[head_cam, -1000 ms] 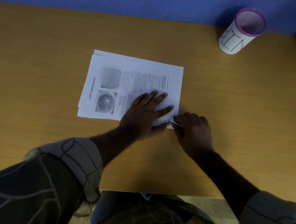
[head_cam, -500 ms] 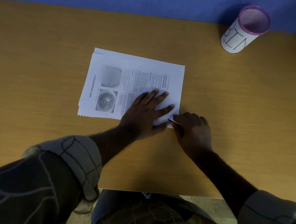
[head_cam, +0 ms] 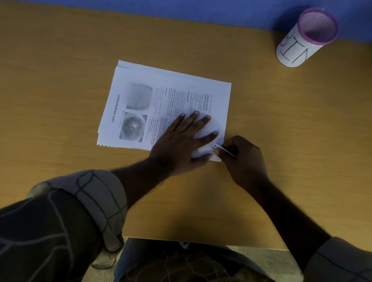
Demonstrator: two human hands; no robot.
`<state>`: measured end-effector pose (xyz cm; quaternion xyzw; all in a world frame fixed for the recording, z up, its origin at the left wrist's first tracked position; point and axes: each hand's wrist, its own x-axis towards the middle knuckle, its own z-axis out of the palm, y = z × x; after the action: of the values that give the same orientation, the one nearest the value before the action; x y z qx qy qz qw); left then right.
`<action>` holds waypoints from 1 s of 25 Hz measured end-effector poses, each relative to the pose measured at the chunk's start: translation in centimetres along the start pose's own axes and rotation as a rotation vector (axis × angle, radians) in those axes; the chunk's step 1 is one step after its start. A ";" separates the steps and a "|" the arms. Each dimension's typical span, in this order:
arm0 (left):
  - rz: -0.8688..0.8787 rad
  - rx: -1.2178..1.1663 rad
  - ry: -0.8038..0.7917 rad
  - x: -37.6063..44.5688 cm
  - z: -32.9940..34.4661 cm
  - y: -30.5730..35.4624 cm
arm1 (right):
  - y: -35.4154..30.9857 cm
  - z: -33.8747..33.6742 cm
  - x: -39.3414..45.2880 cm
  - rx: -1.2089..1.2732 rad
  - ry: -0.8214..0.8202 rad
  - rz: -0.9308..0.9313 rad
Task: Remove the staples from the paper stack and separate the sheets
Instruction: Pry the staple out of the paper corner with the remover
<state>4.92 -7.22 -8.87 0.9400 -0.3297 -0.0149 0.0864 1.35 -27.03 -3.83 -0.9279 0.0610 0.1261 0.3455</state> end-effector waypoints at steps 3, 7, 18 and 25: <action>-0.006 -0.002 -0.008 0.0 -0.1 0.0 | 0.0 -0.4 0.7 0.039 -0.029 0.067; -0.007 -0.004 -0.005 0.0 0.0 0.0 | -0.1 -0.6 1.1 0.056 -0.054 0.099; -0.006 -0.025 -0.018 -0.1 -0.1 -0.1 | -0.7 -1.1 1.0 0.202 -0.082 0.221; -0.005 -0.026 -0.017 -0.1 -0.3 0.0 | -1.0 -1.9 1.1 0.354 -0.076 0.323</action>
<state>4.90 -7.09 -8.56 0.9395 -0.3277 -0.0272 0.0956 2.93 -27.60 -2.12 -0.8256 0.2167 0.2021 0.4803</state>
